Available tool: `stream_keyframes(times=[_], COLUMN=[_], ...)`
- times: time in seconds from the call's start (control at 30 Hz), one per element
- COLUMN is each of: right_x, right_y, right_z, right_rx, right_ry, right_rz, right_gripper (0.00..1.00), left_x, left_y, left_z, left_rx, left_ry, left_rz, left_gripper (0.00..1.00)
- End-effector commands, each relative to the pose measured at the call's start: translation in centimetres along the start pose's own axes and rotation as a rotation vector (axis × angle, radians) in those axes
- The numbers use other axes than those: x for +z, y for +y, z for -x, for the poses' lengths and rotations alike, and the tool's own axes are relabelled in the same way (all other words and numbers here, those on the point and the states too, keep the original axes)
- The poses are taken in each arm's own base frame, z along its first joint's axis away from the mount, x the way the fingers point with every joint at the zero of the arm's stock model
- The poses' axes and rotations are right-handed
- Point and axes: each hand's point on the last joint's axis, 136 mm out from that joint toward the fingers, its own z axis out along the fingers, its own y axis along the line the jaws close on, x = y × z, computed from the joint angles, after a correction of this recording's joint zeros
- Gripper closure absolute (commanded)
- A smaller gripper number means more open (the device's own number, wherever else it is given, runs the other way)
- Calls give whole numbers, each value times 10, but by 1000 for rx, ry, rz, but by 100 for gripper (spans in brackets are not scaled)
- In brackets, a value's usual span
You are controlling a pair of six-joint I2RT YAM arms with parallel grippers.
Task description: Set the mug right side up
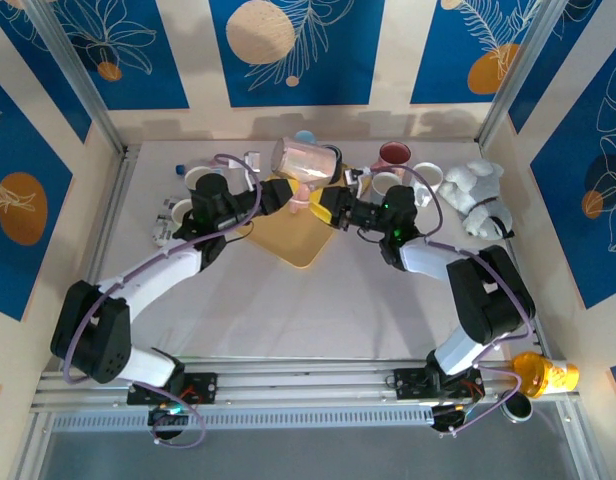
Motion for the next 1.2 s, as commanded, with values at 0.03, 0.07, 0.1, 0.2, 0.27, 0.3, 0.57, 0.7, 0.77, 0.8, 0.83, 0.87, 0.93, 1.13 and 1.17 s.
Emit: stream_keyframes(times=[0.03, 0.07, 0.1, 0.2, 0.27, 0.3, 0.57, 0.7, 0.77, 0.8, 0.83, 0.87, 0.93, 1.13, 1.17], right_x=[14, 16, 18, 26, 29, 31, 29, 27, 25, 24, 22, 19, 14, -16, -23], right_y=[30, 30, 31, 29, 30, 31, 37, 36, 39, 40, 42, 43, 47, 51, 53], right_z=[14, 15, 15, 17, 18, 18, 21, 21, 20, 19, 19, 20, 20, 16, 14], right_rx=[-85, -88, -90, -85, -86, -85, -116, -125, -153, -166, -185, -198, -226, -321, -340], right_ry=[-59, -63, -65, -69, -80, -86, -123, -124, -118, -111, -102, -97, -91, -86, -88], right_rz=[100, 108, 115, 131, 152, 162, 185, 155, 139, 128, 116, 98, 61, -124, -157], right_gripper=[56, 58, 59, 62, 65, 67, 96, 100, 100, 100, 100, 100, 100, 100, 100], left_x=[-18, -18, -19, -19, -19, -20, -24, -29, -31, -33, -34, -36, -42, -66, -71], left_y=[-56, -56, -55, -53, -50, -49, -39, -25, -17, -12, -8, -5, -2, 12, 13], left_z=[36, 35, 35, 34, 34, 33, 32, 29, 27, 27, 26, 26, 25, 21, 20], left_rx=[120, 118, 117, 113, 106, 107, 92, 73, 59, 47, 44, 55, 76, 104, 110], left_ry=[-112, -113, -114, -116, -120, -120, -131, -155, -149, -147, -140, -131, -115, -77, -76], left_rz=[-162, -163, -162, -161, -158, -157, -135, -88, -44, -14, 12, 29, 57, 124, 133], left_gripper=[100, 100, 100, 100, 100, 100, 100, 72, 51, 46, 43, 41, 38, 35, 35])
